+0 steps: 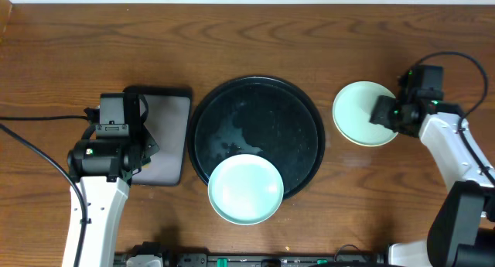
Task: Clean dirty plates on tray and stack at the side
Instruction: 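Open right gripper and move it back left to the tray, then grasp the lower blue plate's rim and drag it up onto tray center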
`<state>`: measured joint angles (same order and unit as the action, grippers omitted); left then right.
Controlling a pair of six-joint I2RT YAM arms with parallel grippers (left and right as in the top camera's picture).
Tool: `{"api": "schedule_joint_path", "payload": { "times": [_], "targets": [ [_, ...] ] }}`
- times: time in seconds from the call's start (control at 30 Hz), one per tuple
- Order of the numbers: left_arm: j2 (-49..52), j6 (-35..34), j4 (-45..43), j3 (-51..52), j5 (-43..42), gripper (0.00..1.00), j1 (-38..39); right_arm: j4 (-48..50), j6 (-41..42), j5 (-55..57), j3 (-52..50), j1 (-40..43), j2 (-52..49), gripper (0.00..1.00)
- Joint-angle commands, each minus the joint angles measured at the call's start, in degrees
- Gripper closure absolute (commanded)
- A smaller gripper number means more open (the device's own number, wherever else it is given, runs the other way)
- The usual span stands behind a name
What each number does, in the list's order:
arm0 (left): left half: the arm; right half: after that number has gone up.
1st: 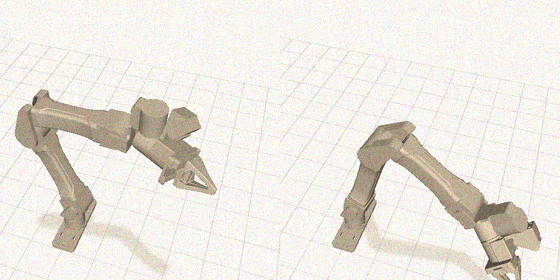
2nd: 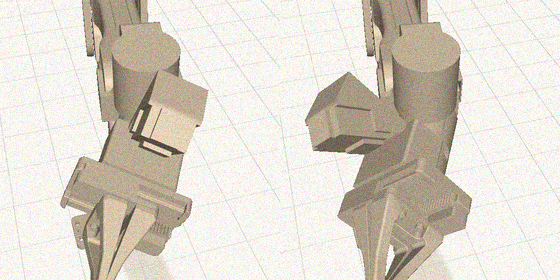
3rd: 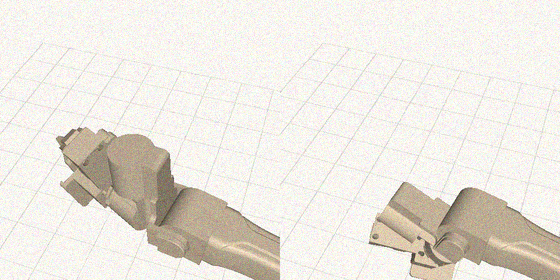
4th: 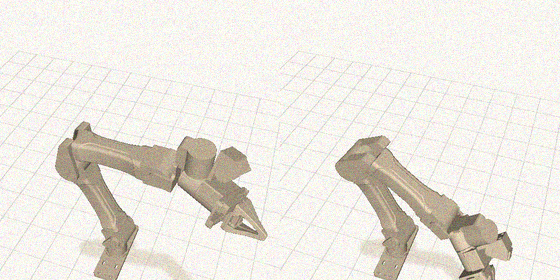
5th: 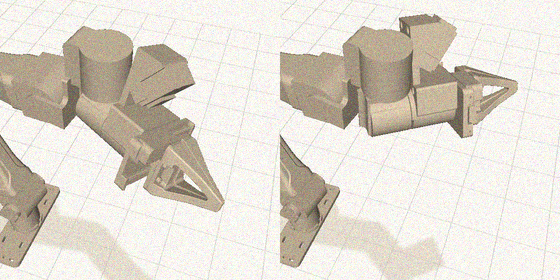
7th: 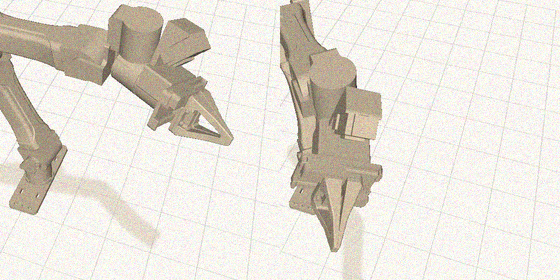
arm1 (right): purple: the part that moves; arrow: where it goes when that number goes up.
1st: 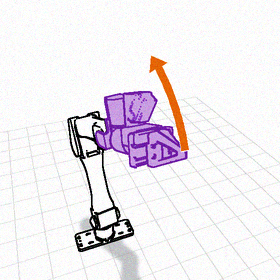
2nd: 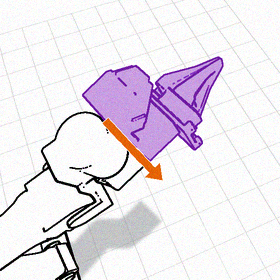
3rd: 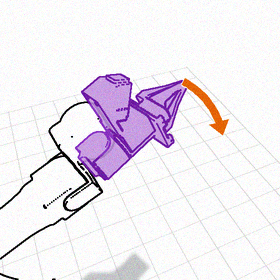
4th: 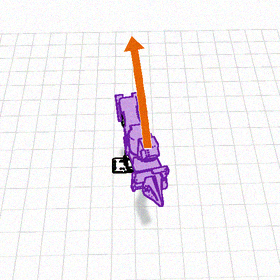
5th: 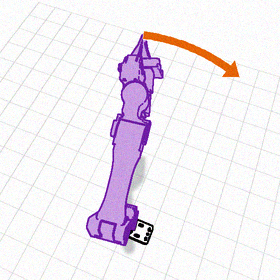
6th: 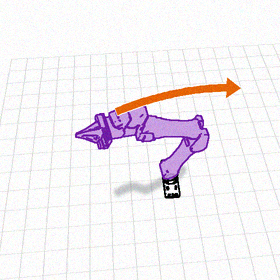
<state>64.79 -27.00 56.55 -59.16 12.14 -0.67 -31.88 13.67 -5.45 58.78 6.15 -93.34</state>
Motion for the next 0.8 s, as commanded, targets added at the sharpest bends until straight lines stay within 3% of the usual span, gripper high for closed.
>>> {"api": "schedule_joint_path", "payload": {
  "times": [0.0,0.17,0.37,0.57,0.77],
  "targets": [
    [0.04,-0.28,-0.13,-0.02,0.33,0.93,-0.22,0.50,-3.26,-10.93,-0.17,-4.02,1.09,0.38],
    [0.04,-0.28,-0.13,-0.02,0.33,0.93,-0.22,-1.22,-3.26,-20.65,-0.17,-11.10,1.09,0.39],
    [0.04,-0.28,-0.11,-0.02,0.33,0.92,-0.22,-8.57,-4.26,-20.41,-0.20,-20.79,1.09,0.40],
    [0.04,-0.28,-0.11,-0.02,0.33,0.93,-0.22,-11.67,-4.28,-15.02,-0.37,-30.10,1.09,0.44],
    [0.04,-0.28,-0.09,-0.02,0.31,0.93,-0.22,-10.67,1.60,-8.15,-1.90,-37.77,1.07,0.45]
  ]
}}
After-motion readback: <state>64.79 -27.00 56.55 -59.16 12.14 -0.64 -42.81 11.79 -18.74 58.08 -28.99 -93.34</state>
